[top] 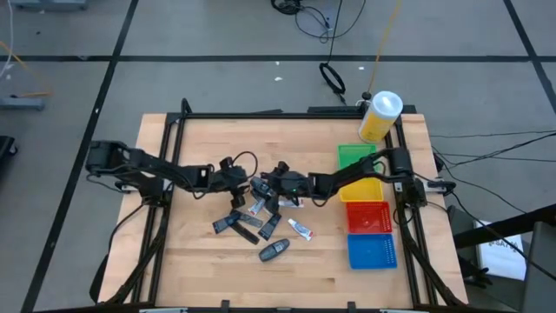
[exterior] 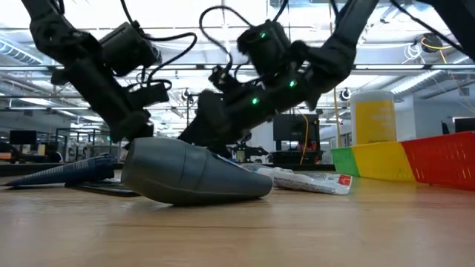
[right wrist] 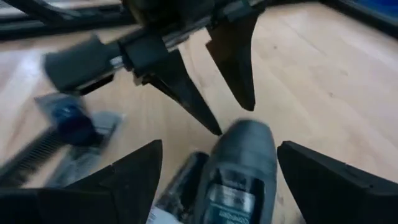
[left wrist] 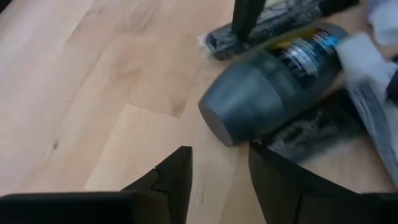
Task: Pick & Place Travel size toiletries
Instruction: Put the gray deodorant into the green basket
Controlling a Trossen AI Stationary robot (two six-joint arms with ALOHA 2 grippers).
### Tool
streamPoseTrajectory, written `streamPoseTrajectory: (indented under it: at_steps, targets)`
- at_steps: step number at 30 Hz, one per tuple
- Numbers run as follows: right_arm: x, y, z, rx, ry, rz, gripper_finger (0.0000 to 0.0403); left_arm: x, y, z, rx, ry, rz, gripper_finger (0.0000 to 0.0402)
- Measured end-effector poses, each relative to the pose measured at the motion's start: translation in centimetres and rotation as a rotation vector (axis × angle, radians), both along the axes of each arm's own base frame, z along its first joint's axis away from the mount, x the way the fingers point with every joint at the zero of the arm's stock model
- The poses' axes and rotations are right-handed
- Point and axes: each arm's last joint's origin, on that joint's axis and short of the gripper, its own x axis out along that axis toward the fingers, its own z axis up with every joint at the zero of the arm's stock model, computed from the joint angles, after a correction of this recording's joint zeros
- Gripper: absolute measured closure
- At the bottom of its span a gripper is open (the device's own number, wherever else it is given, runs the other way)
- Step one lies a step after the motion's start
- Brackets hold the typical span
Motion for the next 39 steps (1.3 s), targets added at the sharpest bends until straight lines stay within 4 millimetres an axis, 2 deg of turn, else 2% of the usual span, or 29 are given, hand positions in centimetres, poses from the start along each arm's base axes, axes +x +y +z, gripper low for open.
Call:
streamPoseTrajectory:
  at_steps: [3, 10, 15, 20, 24, 28, 32, 36, 39]
  targets:
    - [0.4, -0.3, -1.1, 0.016, 0.014, -0.021, 0.0105, 0.3, 0.0, -0.9, -0.018, -0.018, 0.004, 0.0267]
    - [0.0, -0.7, -2.6, -0.008, 0.107, -0.089, 0.0133, 1.0, -0.3, -1.9, -0.054, -0.057, -0.026, 0.0289]
    - [-0.2, -0.7, -2.8, -0.01, 0.147, -0.09, 0.0187, 1.1, -0.4, -2.0, -0.034, -0.065, 0.008, 0.0291]
    - [-0.6, -0.7, -1.2, -0.013, 0.181, -0.085, 0.0198, 0.6, -0.1, -2.4, 0.037, -0.015, 0.144, 0.0291]
    - [-1.8, -0.7, 2.4, -0.037, 0.231, -0.074, 0.0198, 0.5, -0.1, -2.5, 0.105, -0.058, 0.296, 0.0291]
    - [-4.4, -0.7, 6.8, -0.098, 0.338, -0.037, 0.0198, 0.9, -0.4, -1.8, 0.125, -0.16, 0.372, 0.0291]
    - [-8.8, -1.9, 10.5, -0.099, 0.527, -0.053, 0.0193, 1.0, -1.0, -1.7, 0.124, -0.176, 0.355, 0.0291]
    - [-13.9, -4.9, 12.2, -0.058, 0.792, -0.132, 0.0192, 0.9, -1.5, -1.8, 0.138, -0.169, 0.332, 0.0291]
    - [-17.0, -7.7, 12.4, 0.038, 0.961, -0.164, 0.0193, 0.5, -1.7, -2.1, 0.162, -0.165, 0.35, 0.0291]
